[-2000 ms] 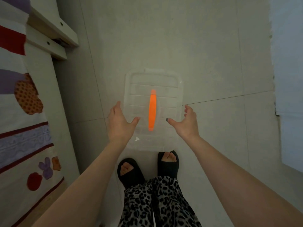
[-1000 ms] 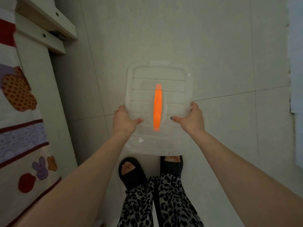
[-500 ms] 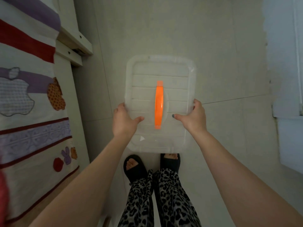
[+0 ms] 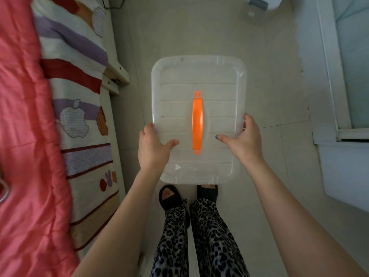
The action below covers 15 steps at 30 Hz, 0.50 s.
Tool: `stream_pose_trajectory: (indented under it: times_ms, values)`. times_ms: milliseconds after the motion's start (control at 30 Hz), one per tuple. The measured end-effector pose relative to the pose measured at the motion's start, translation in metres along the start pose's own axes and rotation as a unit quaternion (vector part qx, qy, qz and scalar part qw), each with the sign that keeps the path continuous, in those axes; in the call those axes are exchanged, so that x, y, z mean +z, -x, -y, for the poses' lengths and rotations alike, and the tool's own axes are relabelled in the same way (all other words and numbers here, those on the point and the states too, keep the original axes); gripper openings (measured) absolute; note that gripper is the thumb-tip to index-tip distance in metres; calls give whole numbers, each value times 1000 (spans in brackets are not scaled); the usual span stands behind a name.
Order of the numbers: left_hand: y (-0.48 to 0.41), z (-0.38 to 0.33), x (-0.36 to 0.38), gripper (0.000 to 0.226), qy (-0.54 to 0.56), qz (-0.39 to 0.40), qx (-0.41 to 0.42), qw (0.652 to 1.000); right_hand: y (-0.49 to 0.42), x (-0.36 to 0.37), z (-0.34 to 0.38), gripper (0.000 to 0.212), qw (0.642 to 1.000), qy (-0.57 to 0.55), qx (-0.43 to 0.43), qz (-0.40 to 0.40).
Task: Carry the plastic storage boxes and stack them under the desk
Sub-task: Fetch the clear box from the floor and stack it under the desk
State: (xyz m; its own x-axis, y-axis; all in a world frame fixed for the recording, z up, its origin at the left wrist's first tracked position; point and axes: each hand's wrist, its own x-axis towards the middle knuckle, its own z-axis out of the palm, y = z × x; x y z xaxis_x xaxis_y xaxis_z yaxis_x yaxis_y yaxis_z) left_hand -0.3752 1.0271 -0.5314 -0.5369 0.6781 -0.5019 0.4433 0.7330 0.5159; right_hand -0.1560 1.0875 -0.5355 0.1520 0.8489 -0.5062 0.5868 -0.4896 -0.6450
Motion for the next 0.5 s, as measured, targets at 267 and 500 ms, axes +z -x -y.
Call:
stream_pose_trajectory:
  times_ms: [267, 500]
  values:
    - [60, -51, -60, 86, 14, 1, -2, 1000, 53, -69, 59, 82, 1000, 5, -17, -5]
    - [113, -95, -108, 86, 26, -3, 14, 1000, 101, -129, 105, 76, 999, -11, -16, -26]
